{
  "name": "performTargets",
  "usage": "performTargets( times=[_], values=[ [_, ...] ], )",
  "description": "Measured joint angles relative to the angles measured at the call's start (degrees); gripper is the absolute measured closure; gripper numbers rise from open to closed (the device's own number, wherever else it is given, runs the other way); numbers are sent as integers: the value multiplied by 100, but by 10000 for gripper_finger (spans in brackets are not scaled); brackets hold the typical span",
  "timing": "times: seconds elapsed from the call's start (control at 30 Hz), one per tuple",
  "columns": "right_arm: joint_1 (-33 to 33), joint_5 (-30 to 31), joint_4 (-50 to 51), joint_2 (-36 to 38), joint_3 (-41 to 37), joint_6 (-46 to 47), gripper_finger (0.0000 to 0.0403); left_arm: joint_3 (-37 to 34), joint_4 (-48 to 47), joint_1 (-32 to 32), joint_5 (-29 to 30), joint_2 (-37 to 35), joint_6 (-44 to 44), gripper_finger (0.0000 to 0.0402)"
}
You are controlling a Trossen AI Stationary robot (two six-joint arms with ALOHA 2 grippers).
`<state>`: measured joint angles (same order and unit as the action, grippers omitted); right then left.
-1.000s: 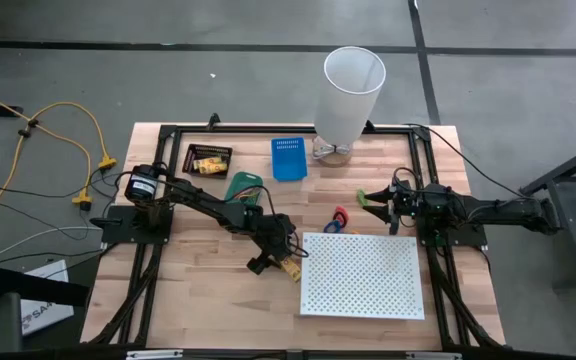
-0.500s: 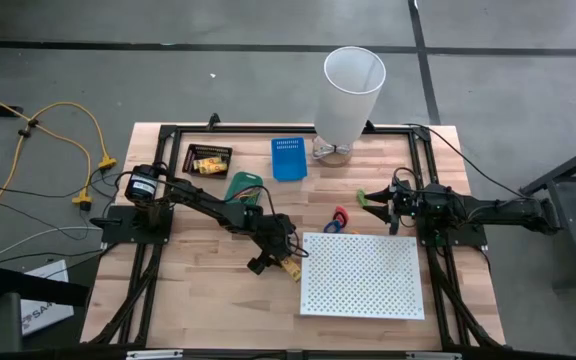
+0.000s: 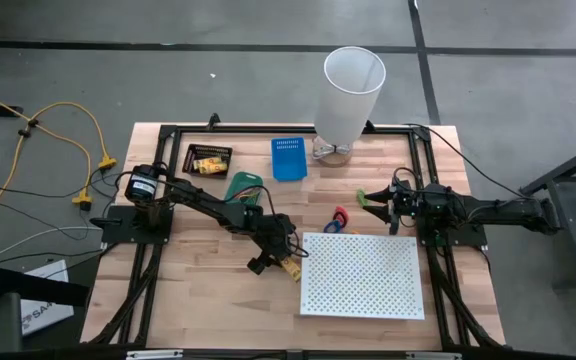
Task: Pick & Place Office Desk Supplies
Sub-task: Put the yellow crayon box into the black bin
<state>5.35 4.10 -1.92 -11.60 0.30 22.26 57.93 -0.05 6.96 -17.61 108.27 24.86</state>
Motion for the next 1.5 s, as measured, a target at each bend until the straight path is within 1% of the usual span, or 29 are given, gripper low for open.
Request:
performTargets(
  times=[1.2, 1.5],
  values=[
    [0, 0, 0, 1, 0, 0, 215, -15, -175, -59, 0, -171, -48, 210],
    [1, -1, 0, 1, 0, 0, 215, -11, -169, -57, -11, -173, -52, 244]
  ],
)
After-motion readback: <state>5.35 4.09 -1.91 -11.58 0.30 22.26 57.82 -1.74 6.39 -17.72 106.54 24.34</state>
